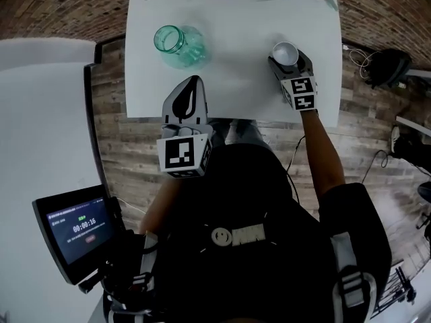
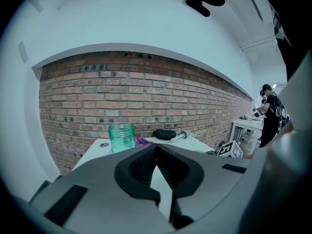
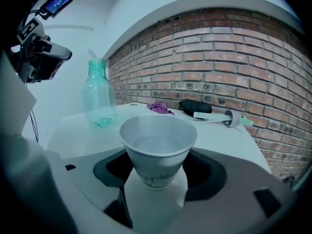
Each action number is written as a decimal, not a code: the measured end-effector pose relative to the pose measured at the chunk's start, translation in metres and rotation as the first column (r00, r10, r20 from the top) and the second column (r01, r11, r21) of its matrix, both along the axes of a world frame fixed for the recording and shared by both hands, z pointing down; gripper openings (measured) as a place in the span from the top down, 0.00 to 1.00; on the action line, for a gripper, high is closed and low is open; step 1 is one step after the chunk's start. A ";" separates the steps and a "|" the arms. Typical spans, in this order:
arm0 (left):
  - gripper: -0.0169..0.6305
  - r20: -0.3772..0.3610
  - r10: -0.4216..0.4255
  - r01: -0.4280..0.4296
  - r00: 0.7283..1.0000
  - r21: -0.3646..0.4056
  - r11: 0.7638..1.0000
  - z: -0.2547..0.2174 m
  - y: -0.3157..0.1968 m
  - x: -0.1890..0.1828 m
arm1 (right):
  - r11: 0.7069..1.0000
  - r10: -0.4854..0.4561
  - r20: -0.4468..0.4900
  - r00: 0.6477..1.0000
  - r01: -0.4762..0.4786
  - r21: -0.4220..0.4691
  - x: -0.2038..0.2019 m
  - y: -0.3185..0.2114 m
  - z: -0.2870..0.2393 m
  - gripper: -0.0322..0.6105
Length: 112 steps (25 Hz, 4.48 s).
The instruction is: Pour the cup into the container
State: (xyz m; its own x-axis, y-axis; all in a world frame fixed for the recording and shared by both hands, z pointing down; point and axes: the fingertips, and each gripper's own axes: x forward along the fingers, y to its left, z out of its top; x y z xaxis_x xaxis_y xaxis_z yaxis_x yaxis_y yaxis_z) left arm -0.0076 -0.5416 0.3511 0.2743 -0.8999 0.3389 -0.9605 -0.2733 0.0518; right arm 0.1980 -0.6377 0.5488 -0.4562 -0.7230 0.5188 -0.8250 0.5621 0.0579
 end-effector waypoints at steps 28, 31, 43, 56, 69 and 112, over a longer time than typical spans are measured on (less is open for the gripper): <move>0.97 -0.061 0.006 -0.003 0.998 0.052 0.999 0.001 -0.022 -0.068 | 0.953 -0.265 -0.054 0.963 0.270 0.136 -0.120 0.001 -0.180 0.51; 0.97 -0.069 0.011 -0.007 0.998 0.057 0.998 -0.001 -0.026 -0.077 | 0.940 -0.301 -0.091 0.949 0.312 0.141 -0.144 -0.003 -0.191 0.51; 0.97 -0.110 0.054 -0.048 0.993 0.054 0.997 0.006 -0.043 -0.106 | 0.925 -0.352 -0.260 0.899 0.377 0.051 -0.207 -0.027 -0.192 0.51; 0.97 -0.112 0.107 -0.096 0.988 0.101 0.990 0.007 -0.044 -0.108 | 0.906 -0.327 -0.528 0.784 0.420 0.061 -0.211 -0.029 -0.190 0.51; 0.97 -0.115 0.127 -0.115 0.985 0.109 0.987 0.005 -0.045 -0.104 | 0.882 -0.284 -0.696 0.659 0.464 0.079 -0.207 -0.028 -0.196 0.51; 0.97 -0.141 0.157 -0.140 0.977 0.126 0.982 0.002 -0.048 -0.109 | 0.889 -0.243 -0.816 0.524 0.458 0.029 -0.213 -0.035 -0.198 0.50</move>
